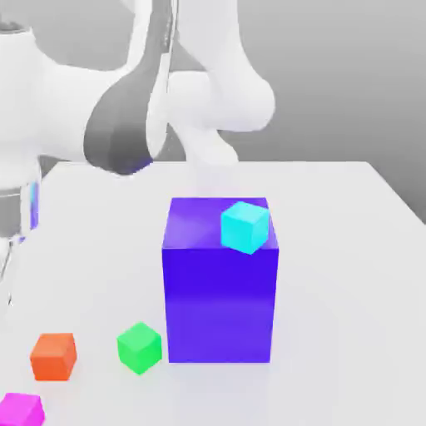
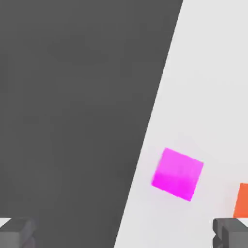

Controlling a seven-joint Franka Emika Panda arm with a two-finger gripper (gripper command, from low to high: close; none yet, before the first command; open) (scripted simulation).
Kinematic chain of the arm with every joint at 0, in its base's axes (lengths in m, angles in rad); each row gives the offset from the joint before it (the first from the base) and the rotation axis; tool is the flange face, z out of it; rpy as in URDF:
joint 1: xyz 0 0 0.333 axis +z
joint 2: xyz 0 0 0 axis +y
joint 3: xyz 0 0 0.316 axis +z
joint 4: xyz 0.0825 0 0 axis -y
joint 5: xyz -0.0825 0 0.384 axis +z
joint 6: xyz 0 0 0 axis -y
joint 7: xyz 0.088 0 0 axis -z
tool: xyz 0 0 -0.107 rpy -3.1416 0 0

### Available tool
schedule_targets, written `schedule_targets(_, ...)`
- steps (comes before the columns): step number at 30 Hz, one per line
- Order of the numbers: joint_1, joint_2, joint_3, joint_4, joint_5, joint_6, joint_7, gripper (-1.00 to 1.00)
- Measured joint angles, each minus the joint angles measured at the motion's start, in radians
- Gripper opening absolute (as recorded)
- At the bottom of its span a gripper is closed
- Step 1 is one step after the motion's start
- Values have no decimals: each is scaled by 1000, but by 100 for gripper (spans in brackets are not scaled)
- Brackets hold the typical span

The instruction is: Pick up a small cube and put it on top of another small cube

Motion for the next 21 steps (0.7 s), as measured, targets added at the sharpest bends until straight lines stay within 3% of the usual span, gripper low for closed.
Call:
schedule_targets(8,-43,277,-17,43,107,132,99,0)
schedule_targets(9,-43,307,-18,49,107,155,100,-100)
schedule_targets(16,-43,311,-18,50,109,160,100,-100)
schedule_targets(21,-45,155,-5,-7,110,60,79,-100)
